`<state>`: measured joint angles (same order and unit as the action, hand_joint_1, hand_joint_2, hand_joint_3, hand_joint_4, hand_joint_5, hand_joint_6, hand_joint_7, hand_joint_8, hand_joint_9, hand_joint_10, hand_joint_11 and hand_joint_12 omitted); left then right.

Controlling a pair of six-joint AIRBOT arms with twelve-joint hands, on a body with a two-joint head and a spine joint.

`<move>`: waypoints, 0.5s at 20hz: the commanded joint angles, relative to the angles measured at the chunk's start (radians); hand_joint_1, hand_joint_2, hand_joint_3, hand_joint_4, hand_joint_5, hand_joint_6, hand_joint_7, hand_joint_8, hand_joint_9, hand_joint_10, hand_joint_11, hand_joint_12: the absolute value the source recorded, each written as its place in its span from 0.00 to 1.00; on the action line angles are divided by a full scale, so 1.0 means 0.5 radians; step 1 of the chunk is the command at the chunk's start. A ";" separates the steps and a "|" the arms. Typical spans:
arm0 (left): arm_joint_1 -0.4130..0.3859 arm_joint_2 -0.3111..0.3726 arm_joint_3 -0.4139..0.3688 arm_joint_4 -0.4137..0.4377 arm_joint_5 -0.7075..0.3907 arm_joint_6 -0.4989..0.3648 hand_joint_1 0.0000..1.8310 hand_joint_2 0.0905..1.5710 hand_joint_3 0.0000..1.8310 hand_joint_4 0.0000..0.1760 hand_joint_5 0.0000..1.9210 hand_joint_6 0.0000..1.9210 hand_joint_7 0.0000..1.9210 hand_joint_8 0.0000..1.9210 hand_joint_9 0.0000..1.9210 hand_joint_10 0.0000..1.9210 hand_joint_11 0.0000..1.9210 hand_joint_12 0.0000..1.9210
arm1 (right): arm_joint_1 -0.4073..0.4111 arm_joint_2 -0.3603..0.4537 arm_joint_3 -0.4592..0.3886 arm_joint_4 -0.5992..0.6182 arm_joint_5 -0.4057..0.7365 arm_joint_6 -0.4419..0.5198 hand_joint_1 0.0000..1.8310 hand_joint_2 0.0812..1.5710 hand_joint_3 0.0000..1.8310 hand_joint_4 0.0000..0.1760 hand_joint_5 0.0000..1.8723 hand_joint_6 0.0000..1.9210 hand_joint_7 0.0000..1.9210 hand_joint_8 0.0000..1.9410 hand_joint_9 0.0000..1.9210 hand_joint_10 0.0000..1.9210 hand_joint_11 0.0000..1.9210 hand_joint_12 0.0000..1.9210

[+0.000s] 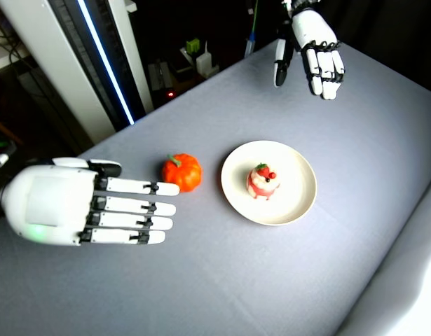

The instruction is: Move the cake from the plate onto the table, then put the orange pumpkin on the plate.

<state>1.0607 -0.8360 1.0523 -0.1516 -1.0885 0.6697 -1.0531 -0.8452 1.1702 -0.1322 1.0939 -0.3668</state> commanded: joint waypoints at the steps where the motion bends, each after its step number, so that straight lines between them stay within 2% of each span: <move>1: -0.016 -0.004 0.015 -0.016 -0.223 -0.018 0.32 0.61 0.00 0.02 0.19 0.00 0.13 0.00 0.14 0.01 0.00 0.44 | 0.004 0.004 0.006 0.065 0.221 0.020 0.43 0.78 0.00 0.00 0.26 0.00 0.22 0.00 0.22 0.01 0.07 0.45; 2: -0.019 -0.010 0.021 -0.012 -0.215 -0.025 0.33 0.61 0.00 0.00 0.19 0.00 0.14 0.00 0.14 0.01 0.00 0.46 | 0.004 0.003 0.007 0.062 0.221 0.021 0.43 0.78 0.00 0.00 0.26 0.00 0.22 0.00 0.22 0.01 0.07 0.45; 5: -0.085 -0.036 0.059 0.044 -0.152 -0.037 0.32 0.60 0.00 0.05 0.19 0.00 0.13 0.00 0.14 0.00 0.00 0.46 | 0.004 0.003 0.009 0.055 0.221 0.025 0.42 0.78 0.00 0.00 0.26 0.00 0.22 0.00 0.22 0.01 0.07 0.45; 6: -0.173 -0.072 0.107 0.128 -0.068 -0.080 0.33 0.61 0.00 0.20 0.17 0.00 0.14 0.00 0.16 0.01 0.00 0.49 | 0.006 0.003 0.009 0.054 0.223 0.025 0.43 0.78 0.00 0.00 0.26 0.00 0.22 0.00 0.23 0.01 0.08 0.46; 7: -0.252 -0.112 0.156 0.199 0.002 -0.127 0.33 0.61 0.00 0.38 0.15 0.00 0.14 0.00 0.15 0.00 0.00 0.46 | 0.008 0.003 0.009 0.054 0.225 0.025 0.43 0.78 0.00 0.00 0.26 0.00 0.22 0.00 0.23 0.00 0.07 0.46; 8: -0.347 -0.163 0.216 0.281 0.088 -0.178 0.32 0.60 0.00 0.66 0.14 0.00 0.11 0.00 0.12 0.00 0.00 0.41 | 0.008 0.003 0.009 0.054 0.226 0.025 0.43 0.78 0.00 0.00 0.27 0.00 0.22 0.00 0.23 0.00 0.06 0.48; 9: -0.406 -0.193 0.246 0.322 0.134 -0.196 0.33 0.59 0.00 0.86 0.13 0.00 0.11 0.00 0.12 0.00 0.00 0.40 | 0.008 0.003 0.009 0.054 0.226 0.025 0.42 0.79 0.00 0.00 0.26 0.00 0.22 0.00 0.22 0.00 0.04 0.48; 10: -0.535 -0.250 0.314 0.421 0.249 -0.216 0.32 0.58 0.00 0.97 0.13 0.00 0.11 0.00 0.11 0.00 0.00 0.33 | 0.006 0.003 0.009 0.049 0.226 0.025 0.41 0.80 0.00 0.00 0.26 0.00 0.22 0.00 0.22 0.00 0.04 0.48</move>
<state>0.7876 -0.9699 1.2118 0.0853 -0.8783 0.5682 -1.0531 -0.8455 1.1721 -0.1406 1.0939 -0.3634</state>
